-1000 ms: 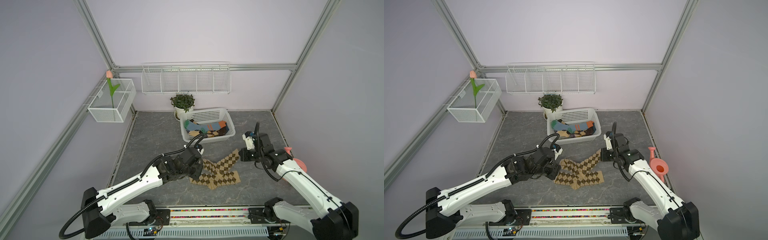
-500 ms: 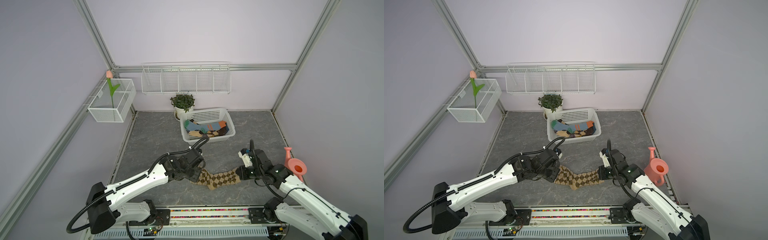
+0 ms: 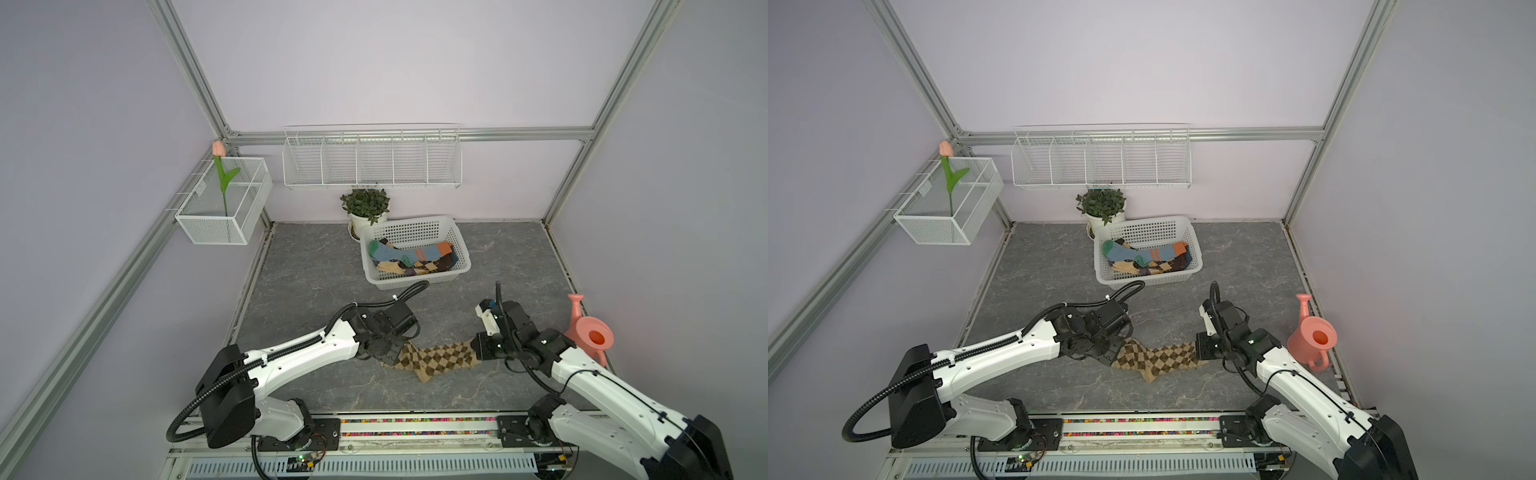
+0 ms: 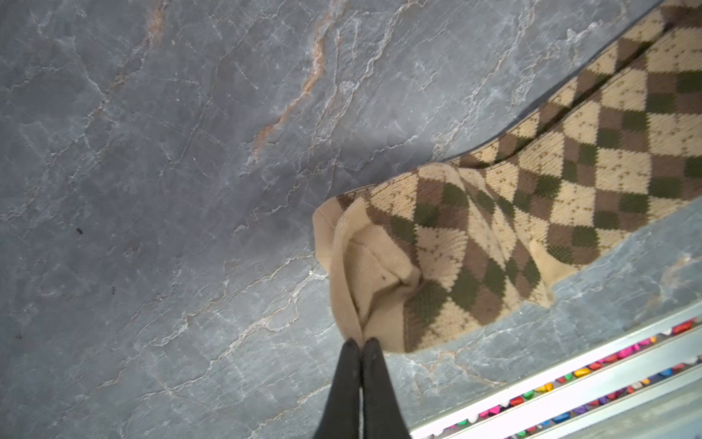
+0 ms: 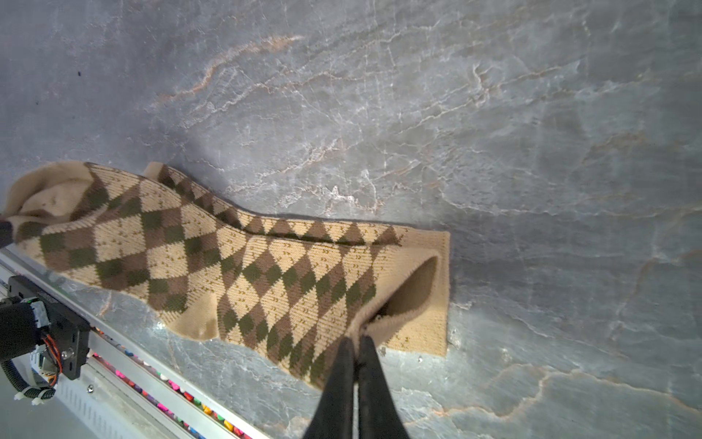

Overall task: Place the socks together as a pair
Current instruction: Place the sock in the sock.

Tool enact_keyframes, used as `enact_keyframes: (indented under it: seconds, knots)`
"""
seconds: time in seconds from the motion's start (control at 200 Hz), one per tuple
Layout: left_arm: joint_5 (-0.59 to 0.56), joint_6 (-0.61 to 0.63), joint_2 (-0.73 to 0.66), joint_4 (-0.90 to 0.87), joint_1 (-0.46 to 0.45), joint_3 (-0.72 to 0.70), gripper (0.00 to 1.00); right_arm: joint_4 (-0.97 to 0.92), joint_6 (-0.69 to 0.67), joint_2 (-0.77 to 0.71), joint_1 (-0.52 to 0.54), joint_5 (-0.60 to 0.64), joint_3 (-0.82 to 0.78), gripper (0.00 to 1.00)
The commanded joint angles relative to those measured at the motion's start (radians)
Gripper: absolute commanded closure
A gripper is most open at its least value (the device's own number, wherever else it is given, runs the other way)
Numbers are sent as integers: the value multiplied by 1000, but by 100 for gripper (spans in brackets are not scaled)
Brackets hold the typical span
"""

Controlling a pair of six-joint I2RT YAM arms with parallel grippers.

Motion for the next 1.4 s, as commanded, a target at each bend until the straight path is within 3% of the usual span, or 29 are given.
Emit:
enact_keyframes:
  seconds: [0.0,0.475,0.895,1.0,1.1,1.15,1.29,1.394]
  knots:
    - [-49,14,1,-48,7,39,100,-20,-2,-17,4,13,27,93]
    - [-77,30,30,-64,13,83,100,-32,-22,-9,3,32,48,93]
    - [-49,23,143,-65,13,61,100,55,-35,116,-7,44,-32,90]
    - [-94,12,167,-76,16,67,84,49,-40,124,-13,59,-34,83]
    - [-174,-17,185,-104,23,82,71,53,-40,124,-20,72,-37,63]
    - [-222,-33,188,-120,30,89,66,53,-39,117,-32,75,-35,57]
    - [-305,-69,139,-134,47,97,60,55,-55,107,-81,49,-26,49]
    - [-287,-79,70,-99,62,90,49,64,-62,146,-106,21,-22,48]
